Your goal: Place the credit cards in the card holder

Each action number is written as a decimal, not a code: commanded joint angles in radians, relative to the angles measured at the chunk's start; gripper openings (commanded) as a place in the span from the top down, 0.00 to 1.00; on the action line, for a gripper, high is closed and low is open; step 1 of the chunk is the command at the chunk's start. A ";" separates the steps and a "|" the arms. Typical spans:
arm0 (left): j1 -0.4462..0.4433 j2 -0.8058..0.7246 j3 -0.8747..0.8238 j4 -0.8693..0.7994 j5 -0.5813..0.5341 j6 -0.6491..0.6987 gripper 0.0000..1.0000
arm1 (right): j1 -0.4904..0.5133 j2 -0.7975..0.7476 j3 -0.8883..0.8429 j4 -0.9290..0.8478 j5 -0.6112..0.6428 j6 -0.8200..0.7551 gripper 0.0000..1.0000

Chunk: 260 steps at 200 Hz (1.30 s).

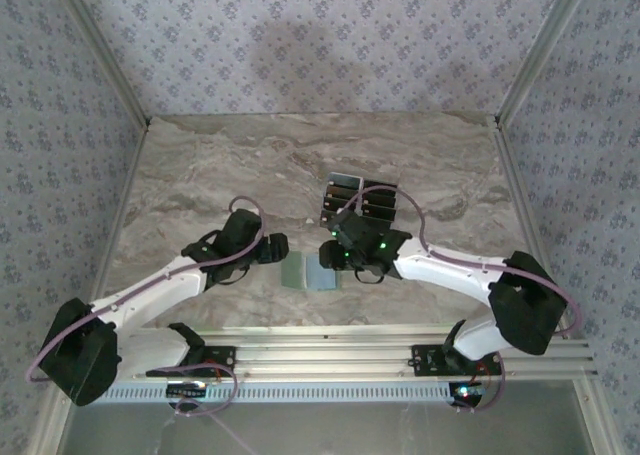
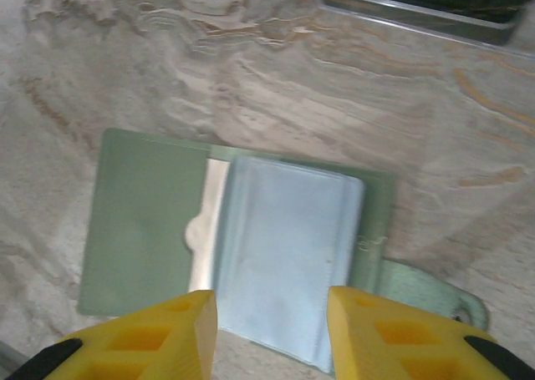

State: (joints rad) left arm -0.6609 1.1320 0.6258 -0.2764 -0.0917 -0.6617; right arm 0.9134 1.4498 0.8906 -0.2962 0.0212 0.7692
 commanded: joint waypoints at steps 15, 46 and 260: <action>-0.013 0.035 0.024 -0.063 -0.013 0.027 0.18 | 0.019 0.096 0.050 -0.030 -0.023 -0.024 0.58; -0.036 0.083 0.026 -0.056 -0.027 0.040 0.19 | 0.014 0.146 0.044 -0.015 -0.021 -0.030 0.58; -0.073 0.272 -0.090 0.119 -0.029 -0.001 0.62 | -0.061 0.256 -0.030 0.246 -0.295 0.033 0.54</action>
State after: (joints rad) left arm -0.7223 1.3640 0.5644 -0.2314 -0.1509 -0.6479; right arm 0.8581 1.6817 0.8665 -0.0879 -0.2050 0.7795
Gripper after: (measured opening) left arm 0.382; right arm 0.460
